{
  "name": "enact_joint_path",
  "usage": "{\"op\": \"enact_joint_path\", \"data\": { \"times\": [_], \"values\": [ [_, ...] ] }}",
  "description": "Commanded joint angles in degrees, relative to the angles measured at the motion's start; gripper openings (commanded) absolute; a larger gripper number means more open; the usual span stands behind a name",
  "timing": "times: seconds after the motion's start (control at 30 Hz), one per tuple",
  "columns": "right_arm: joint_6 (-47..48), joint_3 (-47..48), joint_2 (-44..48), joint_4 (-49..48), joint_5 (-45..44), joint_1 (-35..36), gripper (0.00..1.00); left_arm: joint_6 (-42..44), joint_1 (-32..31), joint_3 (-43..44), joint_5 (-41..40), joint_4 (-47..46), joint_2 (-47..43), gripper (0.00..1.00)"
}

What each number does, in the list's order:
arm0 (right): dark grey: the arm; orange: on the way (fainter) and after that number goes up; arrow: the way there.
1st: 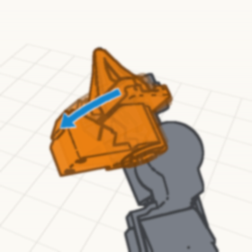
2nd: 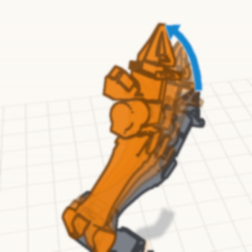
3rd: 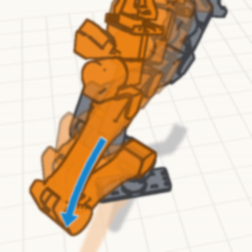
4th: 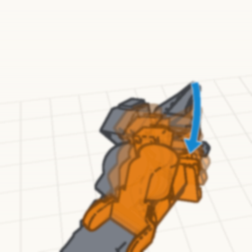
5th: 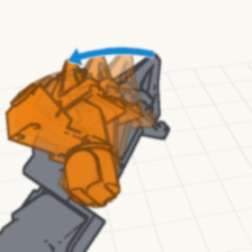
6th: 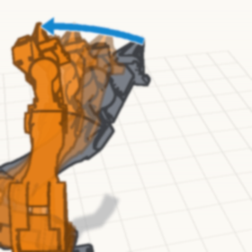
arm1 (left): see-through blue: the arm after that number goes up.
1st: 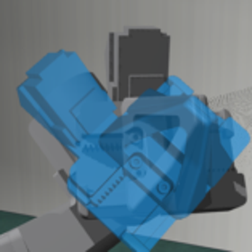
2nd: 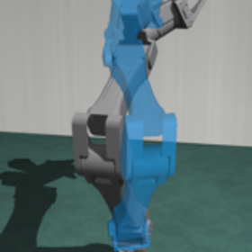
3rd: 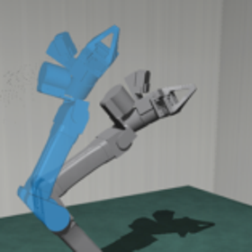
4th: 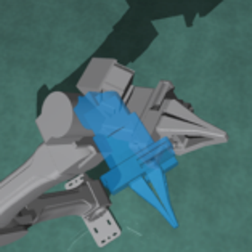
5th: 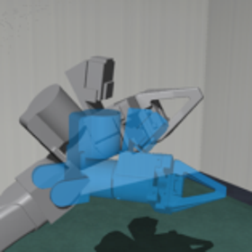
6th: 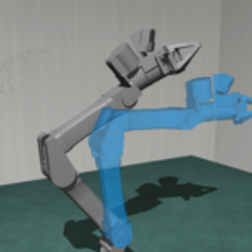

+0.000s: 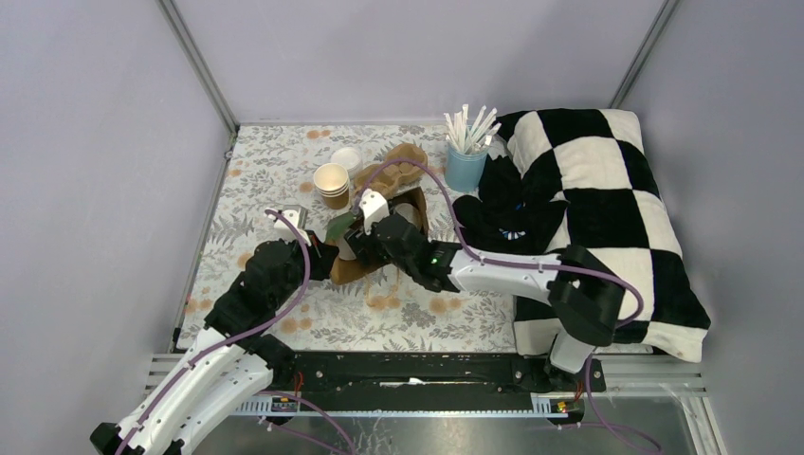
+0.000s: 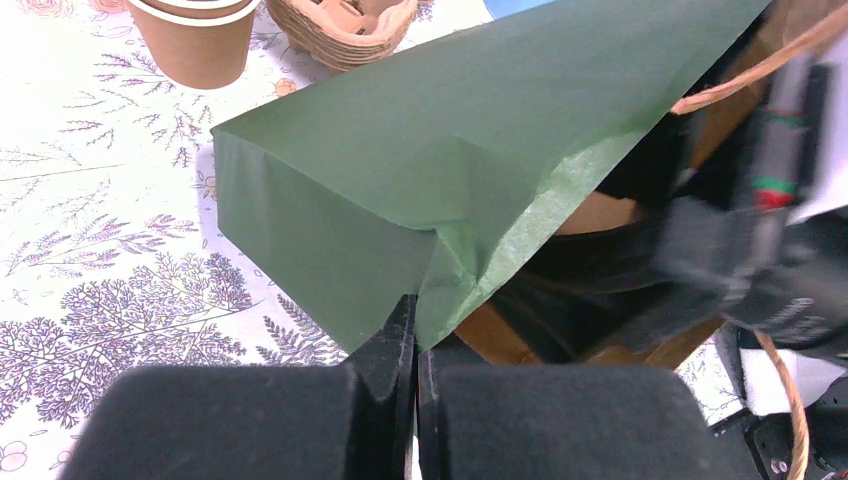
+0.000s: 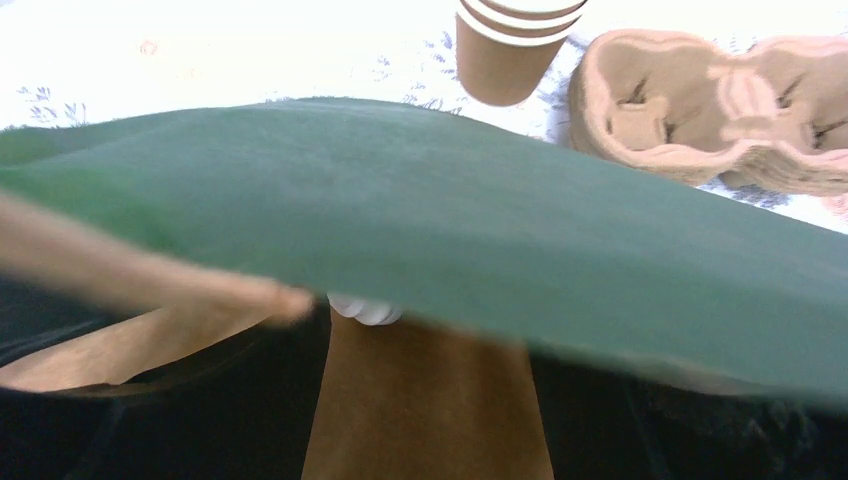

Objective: Pack the takeout coffee

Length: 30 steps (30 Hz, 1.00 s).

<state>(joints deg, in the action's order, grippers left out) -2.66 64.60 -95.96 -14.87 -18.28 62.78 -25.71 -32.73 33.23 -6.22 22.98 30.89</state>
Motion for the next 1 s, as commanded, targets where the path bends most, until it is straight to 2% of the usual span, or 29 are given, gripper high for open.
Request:
{"op": "enact_joint_path", "data": {
  "times": [0.0, 0.17, 0.4, 0.6, 0.67, 0.77, 0.8, 0.97],
  "values": [
    [0.9, 2.4, -4.5, -5.3, 2.0, 0.0, 0.76, 0.0, 0.0, -0.3, 1.6, -1.3, -0.3, 0.00],
    [2.4, 2.0, -7.0, -8.0, -1.4, 0.2, 0.85, 0.4, 0.0, 0.0, 2.1, -1.9, 0.2, 0.00],
    [4.3, 4.4, -9.9, -8.5, -4.5, 0.2, 0.82, 0.6, 0.0, -0.4, 2.6, -1.7, -0.5, 0.00],
    [3.5, 5.8, -11.7, -9.1, -3.6, 0.2, 0.82, 0.8, 0.0, -0.2, 2.2, -1.2, -0.7, 0.00],
    [3.4, 6.1, -12.3, -10.0, -3.3, 0.2, 0.77, 0.8, 0.0, -0.1, 2.0, -1.0, -0.6, 0.00],
    [3.0, 6.1, -12.3, -10.4, -2.1, 0.2, 0.52, 0.6, 0.0, -0.2, 1.0, -0.6, -0.5, 0.00],
    [3.0, 5.5, -11.8, -11.0, -1.3, 0.2, 0.47, 0.6, 0.0, -0.2, 0.5, -0.3, -0.5, 0.00],
    [3.0, 1.9, -8.6, -12.5, 1.6, -0.1, 0.29, 0.2, 0.0, -0.3, -1.6, 0.7, -0.6, 0.00]
  ]
}}
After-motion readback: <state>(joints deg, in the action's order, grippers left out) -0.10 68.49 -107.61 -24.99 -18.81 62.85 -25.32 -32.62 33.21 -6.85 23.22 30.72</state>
